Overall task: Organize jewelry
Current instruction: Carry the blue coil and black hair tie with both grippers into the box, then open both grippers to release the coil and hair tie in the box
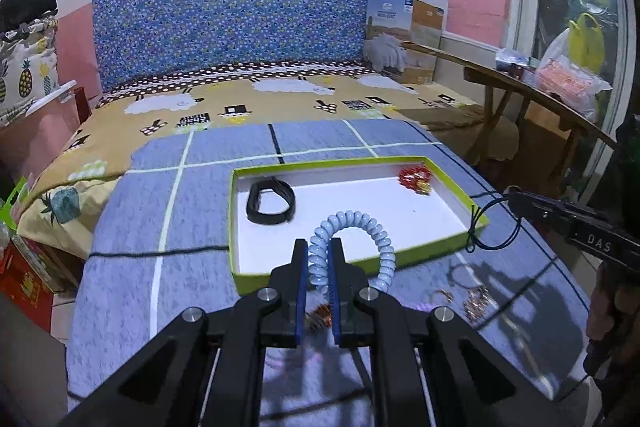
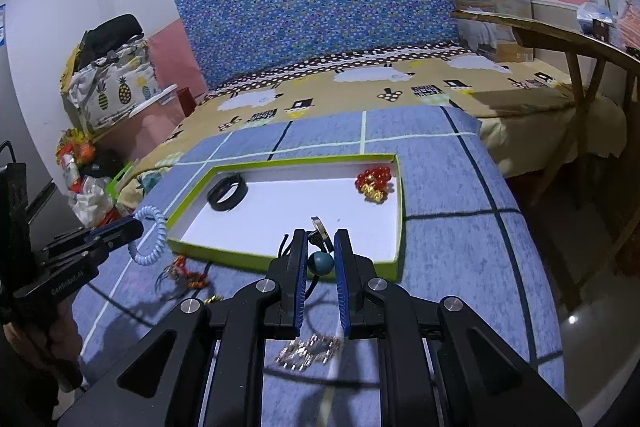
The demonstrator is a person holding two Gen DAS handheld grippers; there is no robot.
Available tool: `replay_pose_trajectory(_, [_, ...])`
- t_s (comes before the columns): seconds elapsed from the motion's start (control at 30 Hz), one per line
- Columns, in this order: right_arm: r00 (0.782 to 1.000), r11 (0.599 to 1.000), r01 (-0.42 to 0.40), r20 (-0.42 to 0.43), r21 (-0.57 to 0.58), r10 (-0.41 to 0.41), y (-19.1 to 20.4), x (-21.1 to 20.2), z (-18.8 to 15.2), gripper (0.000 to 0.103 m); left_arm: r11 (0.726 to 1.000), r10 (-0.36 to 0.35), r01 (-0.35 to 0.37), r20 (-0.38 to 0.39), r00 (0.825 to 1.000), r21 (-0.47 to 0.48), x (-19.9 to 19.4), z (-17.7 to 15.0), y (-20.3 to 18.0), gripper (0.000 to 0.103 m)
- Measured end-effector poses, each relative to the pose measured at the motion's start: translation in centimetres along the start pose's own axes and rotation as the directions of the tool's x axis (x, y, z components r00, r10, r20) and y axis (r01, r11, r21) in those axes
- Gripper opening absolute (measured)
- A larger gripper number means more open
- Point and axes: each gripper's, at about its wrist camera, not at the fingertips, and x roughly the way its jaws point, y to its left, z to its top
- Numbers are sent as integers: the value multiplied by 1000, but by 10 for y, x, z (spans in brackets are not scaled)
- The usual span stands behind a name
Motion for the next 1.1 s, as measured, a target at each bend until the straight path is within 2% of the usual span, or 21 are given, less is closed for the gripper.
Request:
replay_pose_trajectory(0.3, [999,1000,23,-28,4,-23,-13,36,14,13,999,35,-35,-11,999,6,31,15,12,10])
replay_pose_trajectory(0.67, [991,998,67,-116,-18,-69,-24,87,19,14,997,70,-72,-99,993,-18,80,17,30,10])
replay_pose_trajectory(1.1, [976,992,108,-181,-73,-119,-23,108,14,14,998,67,-68,-172,983,-4,102,9,27,10])
